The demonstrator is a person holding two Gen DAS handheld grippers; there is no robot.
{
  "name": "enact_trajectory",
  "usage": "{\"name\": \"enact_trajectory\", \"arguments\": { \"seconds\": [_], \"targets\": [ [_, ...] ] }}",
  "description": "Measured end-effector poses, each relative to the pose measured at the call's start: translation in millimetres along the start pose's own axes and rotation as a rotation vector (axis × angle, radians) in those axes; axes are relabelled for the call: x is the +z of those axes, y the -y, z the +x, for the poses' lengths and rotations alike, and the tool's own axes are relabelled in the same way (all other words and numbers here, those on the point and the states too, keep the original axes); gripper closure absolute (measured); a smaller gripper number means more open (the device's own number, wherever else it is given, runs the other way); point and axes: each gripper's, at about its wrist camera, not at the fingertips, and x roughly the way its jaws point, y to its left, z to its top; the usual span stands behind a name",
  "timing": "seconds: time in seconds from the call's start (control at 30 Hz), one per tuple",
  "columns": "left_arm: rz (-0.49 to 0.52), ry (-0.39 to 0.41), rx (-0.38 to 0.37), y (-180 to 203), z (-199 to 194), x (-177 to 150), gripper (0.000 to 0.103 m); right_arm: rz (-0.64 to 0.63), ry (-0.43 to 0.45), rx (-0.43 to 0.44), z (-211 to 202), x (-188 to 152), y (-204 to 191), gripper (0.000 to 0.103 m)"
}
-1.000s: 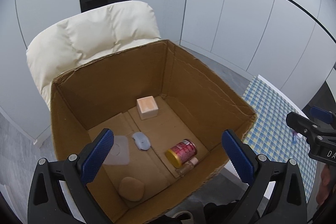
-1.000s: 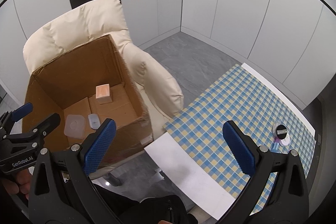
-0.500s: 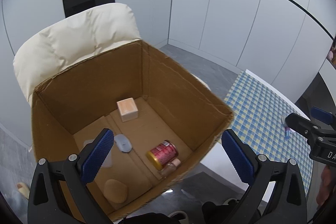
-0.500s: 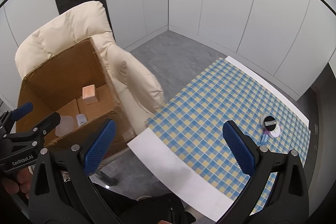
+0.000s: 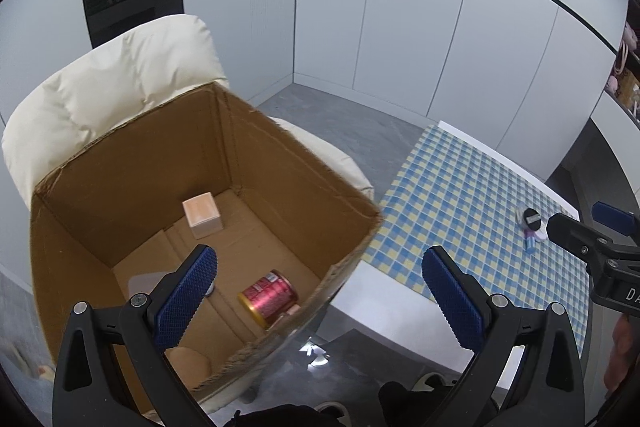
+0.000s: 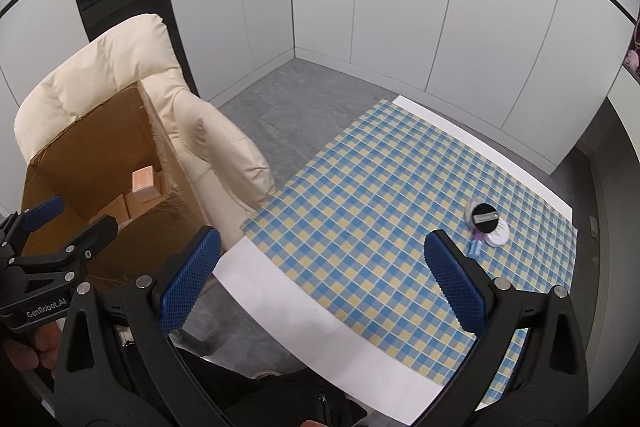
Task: Organize objects
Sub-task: 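Withdraw both open tools from the box back toward the tablecloth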
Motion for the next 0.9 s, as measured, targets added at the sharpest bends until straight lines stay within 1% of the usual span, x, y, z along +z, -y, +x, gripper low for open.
{"name": "enact_trajectory", "arguments": {
  "seconds": [0.37,0.9],
  "targets": [
    [0.037,-0.008,-0.030,29,4,1,0.000,0.032,0.002,-0.033,-6,-6,29,0.000],
    [0.067,-0.015,-0.061,55,9,2,0.000,0.077,0.002,-0.067,-13,-15,59,0.000]
  ]
}}
